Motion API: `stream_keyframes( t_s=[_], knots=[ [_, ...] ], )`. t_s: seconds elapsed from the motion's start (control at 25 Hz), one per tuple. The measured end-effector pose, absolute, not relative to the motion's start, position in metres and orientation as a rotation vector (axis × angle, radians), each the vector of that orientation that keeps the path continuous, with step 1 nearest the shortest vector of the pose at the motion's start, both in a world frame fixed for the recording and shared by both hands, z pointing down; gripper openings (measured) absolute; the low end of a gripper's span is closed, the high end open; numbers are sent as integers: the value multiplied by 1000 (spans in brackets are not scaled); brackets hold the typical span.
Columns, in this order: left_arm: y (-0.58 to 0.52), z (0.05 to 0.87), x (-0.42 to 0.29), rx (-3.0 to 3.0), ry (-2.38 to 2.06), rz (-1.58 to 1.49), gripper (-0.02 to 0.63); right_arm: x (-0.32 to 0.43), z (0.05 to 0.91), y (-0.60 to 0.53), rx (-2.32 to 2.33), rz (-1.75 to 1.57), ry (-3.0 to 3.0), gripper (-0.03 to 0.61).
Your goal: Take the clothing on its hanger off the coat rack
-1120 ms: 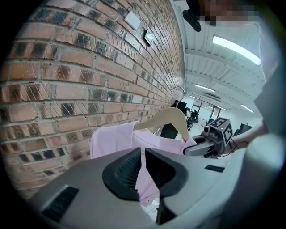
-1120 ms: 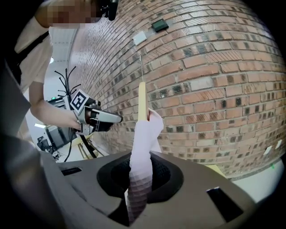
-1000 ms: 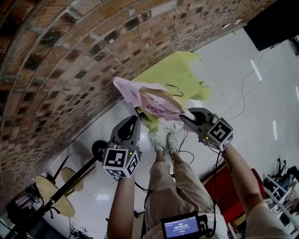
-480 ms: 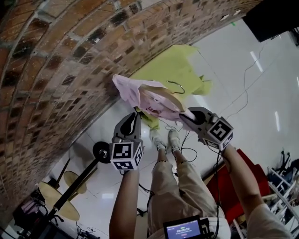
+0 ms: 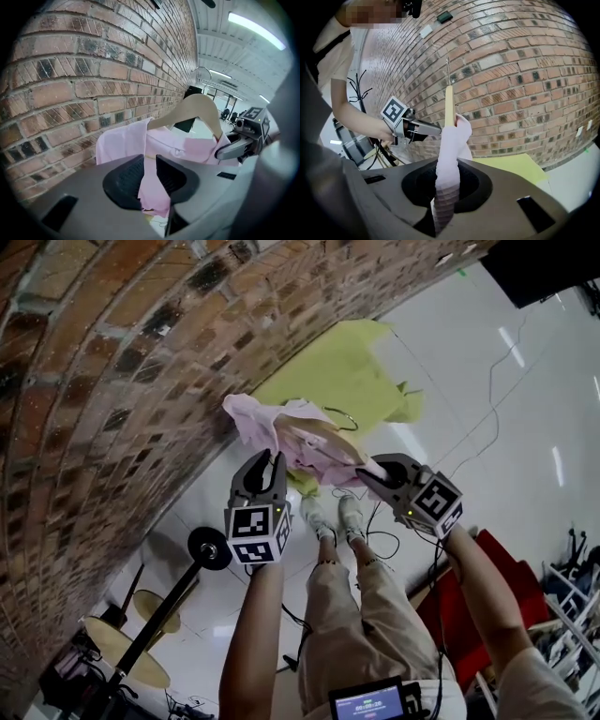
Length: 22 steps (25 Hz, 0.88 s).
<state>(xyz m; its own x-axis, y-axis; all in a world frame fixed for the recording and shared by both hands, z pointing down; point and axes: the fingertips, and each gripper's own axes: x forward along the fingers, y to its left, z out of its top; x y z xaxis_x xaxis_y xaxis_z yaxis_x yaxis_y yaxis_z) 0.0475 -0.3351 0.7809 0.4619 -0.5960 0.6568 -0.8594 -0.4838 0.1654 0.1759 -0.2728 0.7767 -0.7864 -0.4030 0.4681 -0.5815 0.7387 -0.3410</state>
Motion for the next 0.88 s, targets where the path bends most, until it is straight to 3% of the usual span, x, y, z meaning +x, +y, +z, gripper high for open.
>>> stream_keyframes(
  t_s=[0.88],
  knots=[
    [-350,826,46,2205,-1150,785,78,192,877,-317,741,859,-2505,20]
  ],
)
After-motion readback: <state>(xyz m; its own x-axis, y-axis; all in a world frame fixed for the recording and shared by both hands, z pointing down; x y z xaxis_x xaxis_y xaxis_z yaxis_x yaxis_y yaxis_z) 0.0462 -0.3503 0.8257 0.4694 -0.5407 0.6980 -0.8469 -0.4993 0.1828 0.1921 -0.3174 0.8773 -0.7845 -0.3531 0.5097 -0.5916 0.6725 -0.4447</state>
